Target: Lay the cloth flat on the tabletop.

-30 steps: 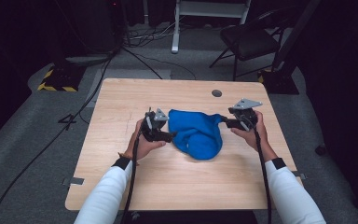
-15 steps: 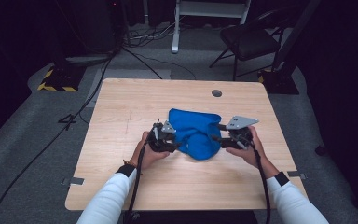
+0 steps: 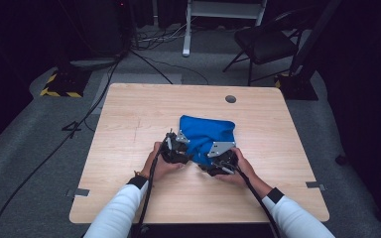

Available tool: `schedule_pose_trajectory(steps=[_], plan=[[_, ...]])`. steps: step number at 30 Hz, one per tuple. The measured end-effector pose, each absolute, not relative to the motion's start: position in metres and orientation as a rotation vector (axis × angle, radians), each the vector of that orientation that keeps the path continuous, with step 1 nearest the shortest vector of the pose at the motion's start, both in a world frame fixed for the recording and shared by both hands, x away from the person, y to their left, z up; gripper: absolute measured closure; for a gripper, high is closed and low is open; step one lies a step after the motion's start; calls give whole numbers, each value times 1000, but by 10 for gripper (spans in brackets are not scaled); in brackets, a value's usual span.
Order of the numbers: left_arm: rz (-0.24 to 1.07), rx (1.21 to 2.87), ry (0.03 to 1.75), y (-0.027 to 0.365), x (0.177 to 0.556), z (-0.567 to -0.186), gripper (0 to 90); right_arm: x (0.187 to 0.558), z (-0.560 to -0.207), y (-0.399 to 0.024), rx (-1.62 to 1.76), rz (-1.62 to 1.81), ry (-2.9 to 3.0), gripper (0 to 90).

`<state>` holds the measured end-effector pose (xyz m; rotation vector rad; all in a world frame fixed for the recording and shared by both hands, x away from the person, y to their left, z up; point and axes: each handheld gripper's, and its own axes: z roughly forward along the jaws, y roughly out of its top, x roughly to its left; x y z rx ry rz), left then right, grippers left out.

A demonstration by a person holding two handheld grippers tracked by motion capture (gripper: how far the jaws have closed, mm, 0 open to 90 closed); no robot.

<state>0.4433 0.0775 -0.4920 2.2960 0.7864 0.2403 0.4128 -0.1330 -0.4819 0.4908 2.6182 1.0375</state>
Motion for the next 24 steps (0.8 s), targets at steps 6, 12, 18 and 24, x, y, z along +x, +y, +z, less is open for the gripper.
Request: schedule_pose_trajectory(steps=[6,12,18,24], plan=[[280,2312,738,81,445,-487,858,414,-478,-148,466,1015,2596,843],[273,2242,778,101,450,-477,861,414,-458,-175,504,1081,2550,839],[271,2229,814,122,454,-472,852,412,-443,-207,522,1109,2510,851],[260,2222,853,133,456,-473,834,406,-442,-241,564,1097,2499,852]])
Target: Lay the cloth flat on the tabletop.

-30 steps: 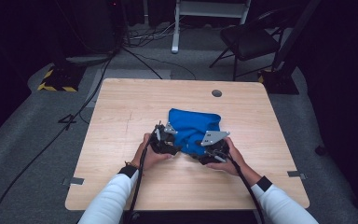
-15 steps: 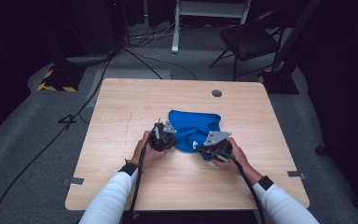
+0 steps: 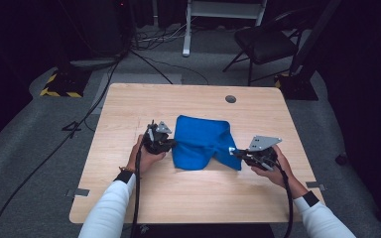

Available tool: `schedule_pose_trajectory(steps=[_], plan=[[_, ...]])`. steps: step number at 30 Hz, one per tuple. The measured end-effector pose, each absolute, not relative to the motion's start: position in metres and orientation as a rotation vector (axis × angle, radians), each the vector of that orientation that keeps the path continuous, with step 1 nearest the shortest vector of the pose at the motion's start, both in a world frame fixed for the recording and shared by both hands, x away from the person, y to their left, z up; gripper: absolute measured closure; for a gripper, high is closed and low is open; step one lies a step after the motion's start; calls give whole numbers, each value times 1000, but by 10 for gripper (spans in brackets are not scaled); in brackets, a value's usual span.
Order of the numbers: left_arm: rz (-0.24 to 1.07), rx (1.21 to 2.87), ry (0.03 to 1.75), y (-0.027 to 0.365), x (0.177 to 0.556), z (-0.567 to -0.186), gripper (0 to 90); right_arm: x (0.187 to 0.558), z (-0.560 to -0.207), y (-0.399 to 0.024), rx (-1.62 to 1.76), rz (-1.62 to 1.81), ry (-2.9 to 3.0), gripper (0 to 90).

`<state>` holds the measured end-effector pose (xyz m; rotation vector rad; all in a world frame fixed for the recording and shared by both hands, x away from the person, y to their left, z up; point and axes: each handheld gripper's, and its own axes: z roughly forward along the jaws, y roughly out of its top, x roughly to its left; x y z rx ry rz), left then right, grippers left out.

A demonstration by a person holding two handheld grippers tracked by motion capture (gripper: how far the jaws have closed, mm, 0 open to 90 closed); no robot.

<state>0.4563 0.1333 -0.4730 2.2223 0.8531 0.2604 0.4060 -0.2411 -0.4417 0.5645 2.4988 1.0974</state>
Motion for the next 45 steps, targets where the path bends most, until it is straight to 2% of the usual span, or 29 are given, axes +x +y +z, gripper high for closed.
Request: schedule_pose_trajectory(steps=[2,4,5,9,14,15,17,19,21,25,28,35,42,43,45], plan=[[260,2225,858,134,456,-474,821,405,-442,-244,564,1092,2502,851],[267,2235,862,135,456,-474,755,403,-444,-252,577,1088,2502,847],[267,2239,875,134,454,-473,661,401,-446,-258,591,1078,2499,832],[300,2227,864,130,445,-468,392,399,-448,-265,607,1081,2497,790],[243,2210,725,115,418,-455,306,392,-449,-266,584,1101,2507,758],[199,2230,655,106,407,-456,306,389,-449,-265,578,1099,2515,751],[173,2247,626,101,402,-459,308,388,-450,-264,574,1099,2517,739],[134,2302,578,92,396,-466,356,386,-452,-263,575,1083,2523,740],[111,2375,531,85,393,-475,494,382,-456,-263,555,1068,2545,777],[99,2435,555,88,397,-483,795,376,-458,-266,529,1043,2575,807],[84,2414,571,95,398,-483,897,373,-459,-271,532,1030,2575,808],[46,2419,559,109,383,-485,898,367,-465,-288,588,1005,2578,757],[64,2396,582,123,370,-483,886,361,-469,-304,672,985,2563,540],[86,2390,594,124,369,-482,857,360,-469,-307,683,984,2559,520],[112,2358,633,126,369,-480,728,359,-466,-313,706,1001,2540,481]])
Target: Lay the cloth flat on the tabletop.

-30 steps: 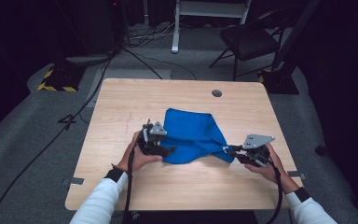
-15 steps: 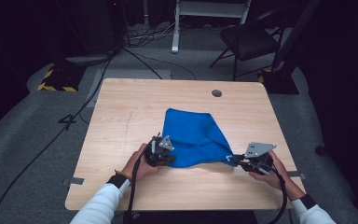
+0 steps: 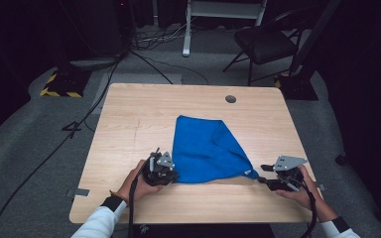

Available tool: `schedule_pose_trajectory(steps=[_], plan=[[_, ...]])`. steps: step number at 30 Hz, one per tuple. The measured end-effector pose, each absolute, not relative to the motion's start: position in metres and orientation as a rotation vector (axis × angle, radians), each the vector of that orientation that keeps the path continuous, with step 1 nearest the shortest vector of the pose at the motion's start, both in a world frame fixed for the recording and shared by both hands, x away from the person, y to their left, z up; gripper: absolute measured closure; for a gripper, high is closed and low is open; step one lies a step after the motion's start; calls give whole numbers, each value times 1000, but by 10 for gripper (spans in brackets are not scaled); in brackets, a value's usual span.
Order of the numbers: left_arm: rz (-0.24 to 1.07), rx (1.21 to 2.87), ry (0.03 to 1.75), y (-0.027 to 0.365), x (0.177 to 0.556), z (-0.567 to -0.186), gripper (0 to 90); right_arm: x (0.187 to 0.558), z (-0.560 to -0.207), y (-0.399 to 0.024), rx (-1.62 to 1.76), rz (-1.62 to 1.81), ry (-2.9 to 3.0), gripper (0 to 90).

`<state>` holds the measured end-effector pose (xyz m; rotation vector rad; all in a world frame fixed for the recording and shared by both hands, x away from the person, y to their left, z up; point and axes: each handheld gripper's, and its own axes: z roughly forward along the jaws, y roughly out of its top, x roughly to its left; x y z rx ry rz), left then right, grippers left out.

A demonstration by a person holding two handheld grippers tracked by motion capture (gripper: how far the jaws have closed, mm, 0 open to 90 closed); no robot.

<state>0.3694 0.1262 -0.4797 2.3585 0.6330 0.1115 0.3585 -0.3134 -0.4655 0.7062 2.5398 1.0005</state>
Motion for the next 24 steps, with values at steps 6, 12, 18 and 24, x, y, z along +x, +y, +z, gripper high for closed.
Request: schedule_pose_trajectory(steps=[6,12,18,24], plan=[[252,2331,687,121,377,-472,407,363,-440,-322,741,1093,2413,454],[237,2300,693,110,394,-470,231,388,-435,-303,733,1060,2382,462],[180,2326,623,95,414,-480,198,430,-446,-259,686,1025,2448,489],[165,2374,605,87,422,-492,220,467,-458,-221,688,981,2479,500]])
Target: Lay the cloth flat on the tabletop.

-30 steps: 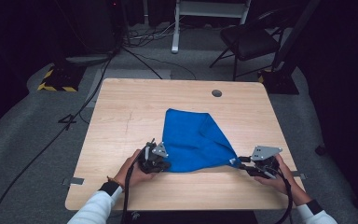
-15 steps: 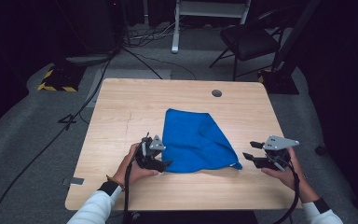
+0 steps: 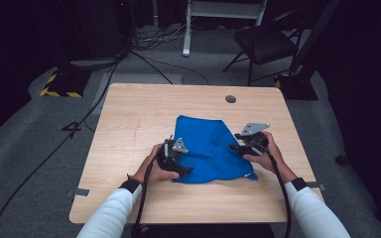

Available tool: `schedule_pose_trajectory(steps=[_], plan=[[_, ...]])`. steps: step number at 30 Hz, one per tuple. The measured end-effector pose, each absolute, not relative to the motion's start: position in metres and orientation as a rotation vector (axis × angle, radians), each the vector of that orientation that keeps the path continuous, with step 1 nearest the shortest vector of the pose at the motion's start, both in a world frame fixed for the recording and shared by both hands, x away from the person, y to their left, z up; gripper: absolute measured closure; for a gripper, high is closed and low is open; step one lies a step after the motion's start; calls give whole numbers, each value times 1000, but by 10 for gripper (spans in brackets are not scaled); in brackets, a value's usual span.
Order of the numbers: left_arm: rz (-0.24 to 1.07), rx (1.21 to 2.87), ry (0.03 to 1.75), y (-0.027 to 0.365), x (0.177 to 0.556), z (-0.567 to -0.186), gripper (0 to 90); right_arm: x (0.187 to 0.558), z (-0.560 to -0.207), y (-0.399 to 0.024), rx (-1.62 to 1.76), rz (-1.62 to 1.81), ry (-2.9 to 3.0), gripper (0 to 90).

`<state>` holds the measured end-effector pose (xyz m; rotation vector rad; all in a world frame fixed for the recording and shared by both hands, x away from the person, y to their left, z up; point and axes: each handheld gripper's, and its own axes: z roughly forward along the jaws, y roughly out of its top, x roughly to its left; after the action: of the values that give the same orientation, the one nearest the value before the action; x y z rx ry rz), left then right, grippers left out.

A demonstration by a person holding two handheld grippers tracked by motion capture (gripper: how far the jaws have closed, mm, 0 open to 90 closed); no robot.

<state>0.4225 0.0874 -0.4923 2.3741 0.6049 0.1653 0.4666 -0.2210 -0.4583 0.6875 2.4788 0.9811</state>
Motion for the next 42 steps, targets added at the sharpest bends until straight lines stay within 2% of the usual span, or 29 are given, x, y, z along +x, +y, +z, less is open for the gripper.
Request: schedule_pose_trajectory(steps=[3,10,13,15,18,19,20,22,24,29,31,32,35,42], plan=[[151,2370,613,89,422,-493,238,481,-461,-192,665,954,2493,501],[175,2396,573,90,415,-494,232,490,-472,-170,641,887,2532,526],[173,2389,574,91,412,-494,233,496,-479,-164,652,819,2528,598],[176,2391,574,92,411,-494,233,497,-480,-164,653,810,2527,615],[155,2374,592,92,409,-495,232,501,-484,-162,664,792,2527,707],[155,2374,592,92,409,-495,232,501,-484,-162,664,792,2527,707],[152,2363,591,93,408,-495,232,501,-484,-162,664,801,2539,794],[158,2365,579,93,406,-495,232,500,-485,-161,655,793,2543,850],[166,2366,574,93,404,-496,232,500,-485,-161,658,797,2545,865],[169,2373,565,94,397,-496,232,495,-480,-164,665,849,2554,780],[162,2365,576,95,395,-496,233,489,-478,-166,637,844,2581,681],[159,2366,575,95,395,-496,233,489,-478,-166,637,844,2581,681],[167,2370,564,97,393,-496,234,484,-478,-177,628,839,2611,593],[154,2360,583,98,393,-496,240,476,-479,-193,596,790,2613,609]])
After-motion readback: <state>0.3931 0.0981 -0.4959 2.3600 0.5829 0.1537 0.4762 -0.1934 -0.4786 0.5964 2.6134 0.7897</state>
